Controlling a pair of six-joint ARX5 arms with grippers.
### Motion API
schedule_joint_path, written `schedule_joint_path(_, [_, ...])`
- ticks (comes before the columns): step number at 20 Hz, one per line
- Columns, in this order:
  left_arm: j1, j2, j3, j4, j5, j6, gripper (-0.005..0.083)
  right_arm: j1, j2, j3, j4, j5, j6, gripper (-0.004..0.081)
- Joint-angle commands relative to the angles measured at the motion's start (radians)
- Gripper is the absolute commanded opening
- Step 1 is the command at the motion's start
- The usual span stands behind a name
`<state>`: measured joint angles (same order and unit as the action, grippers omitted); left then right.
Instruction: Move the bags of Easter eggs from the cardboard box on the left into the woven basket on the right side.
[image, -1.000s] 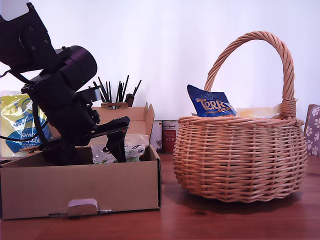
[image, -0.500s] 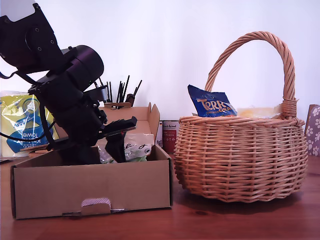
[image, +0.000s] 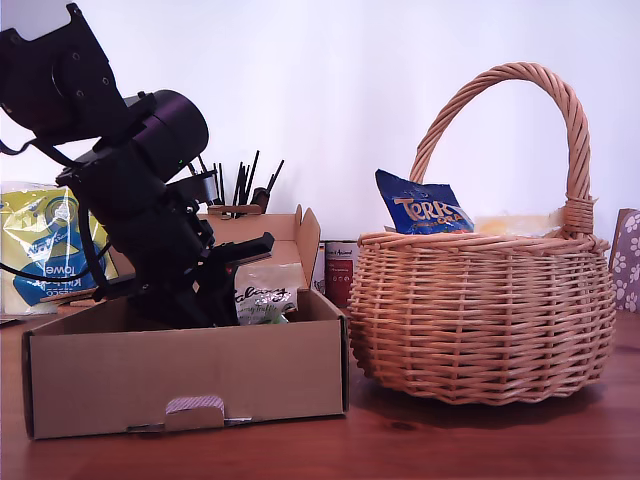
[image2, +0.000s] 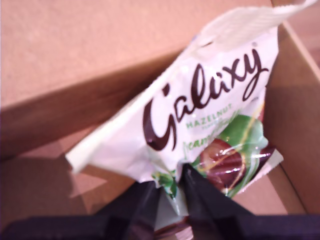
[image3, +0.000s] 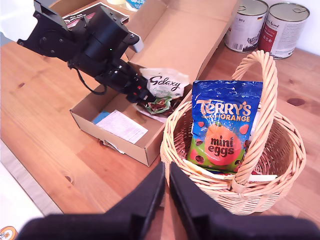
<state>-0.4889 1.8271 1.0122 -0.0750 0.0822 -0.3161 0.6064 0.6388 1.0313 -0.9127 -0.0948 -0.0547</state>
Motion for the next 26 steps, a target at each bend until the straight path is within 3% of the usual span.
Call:
schedule_joint_path(1, [-0.004,-0.042,-0.028,-0.033,0.007,0.016,0.0075,0.002,0.000,-0.024,0.007,-0.003,-0.007,-0.0013])
schedule_joint_path(10, [-0.004,-0.306,-0.028,-0.125,0.008,0.055,0.0054,0.002,0.000,-0.024,0.007,-0.003,-0.025,-0.0013])
schedule_joint_path(13, [-0.004,-0.379,-0.028,-0.135,0.046,0.054,0.0054,0.002,0.000,-0.024,0.007,-0.003,-0.025,-0.0013])
schedule_joint_path(16, [-0.010,-0.444,-0.028,-0.132,0.139,0.033,0.0054,0.002,0.000,-0.024,0.007,-0.003,-0.026,-0.0013])
schedule_joint_path(19, [-0.044,-0.460,-0.028,-0.050,0.233,-0.034,0.0054,0.002,0.000,-0.024,0.007,-0.003,-0.026,-0.0013])
schedule_joint_path(26, [-0.203,-0.380,-0.028,0.242,0.223,-0.161,0.0054,0.002,0.000,-0.024,0.010,-0.003,-0.025,-0.0013])
